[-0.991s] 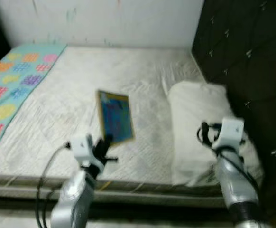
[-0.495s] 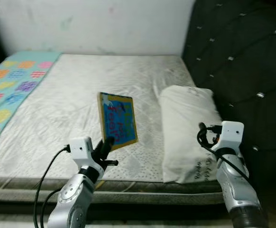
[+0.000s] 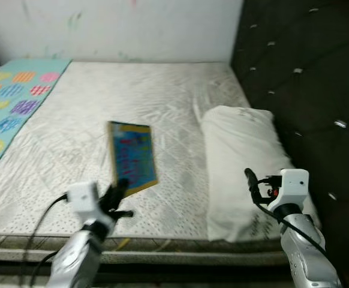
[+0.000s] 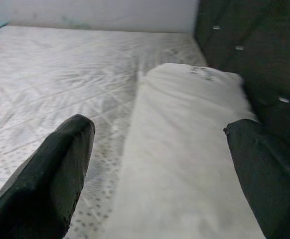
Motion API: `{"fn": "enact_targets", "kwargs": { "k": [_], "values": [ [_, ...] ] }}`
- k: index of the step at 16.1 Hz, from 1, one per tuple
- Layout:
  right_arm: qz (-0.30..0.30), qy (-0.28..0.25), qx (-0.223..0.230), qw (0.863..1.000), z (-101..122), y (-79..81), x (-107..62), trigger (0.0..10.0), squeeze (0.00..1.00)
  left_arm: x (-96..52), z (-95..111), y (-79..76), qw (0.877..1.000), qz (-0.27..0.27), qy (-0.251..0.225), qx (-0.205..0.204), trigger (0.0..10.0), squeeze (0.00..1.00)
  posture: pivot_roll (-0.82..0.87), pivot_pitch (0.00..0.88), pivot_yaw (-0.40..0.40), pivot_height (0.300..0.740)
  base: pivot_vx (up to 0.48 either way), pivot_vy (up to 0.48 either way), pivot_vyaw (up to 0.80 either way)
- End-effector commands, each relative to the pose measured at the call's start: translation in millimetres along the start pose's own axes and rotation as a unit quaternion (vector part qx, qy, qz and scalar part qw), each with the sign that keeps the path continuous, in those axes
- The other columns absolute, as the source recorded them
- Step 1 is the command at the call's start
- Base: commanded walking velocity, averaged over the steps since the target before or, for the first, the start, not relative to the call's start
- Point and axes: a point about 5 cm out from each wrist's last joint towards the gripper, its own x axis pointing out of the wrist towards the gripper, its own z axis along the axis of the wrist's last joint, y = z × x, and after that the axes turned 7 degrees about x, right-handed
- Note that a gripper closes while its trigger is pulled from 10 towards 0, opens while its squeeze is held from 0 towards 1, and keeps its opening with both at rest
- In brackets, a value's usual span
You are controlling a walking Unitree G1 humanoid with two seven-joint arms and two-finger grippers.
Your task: Clean up the room
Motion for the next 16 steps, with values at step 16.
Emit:
{"fn": "enact_targets", "kwargs": {
  "k": [16],
  "values": [
    [0.017,0.021,0.010,1.000,0.7,8.1,4.4,10.0,0.00,1.1,5.6,-8.7,0.998,-0.037,0.020,0.056,10.0,0.00,-0.04,0.000,-0.040,0.740,0.147,0.000,0.00]
  ]
}}
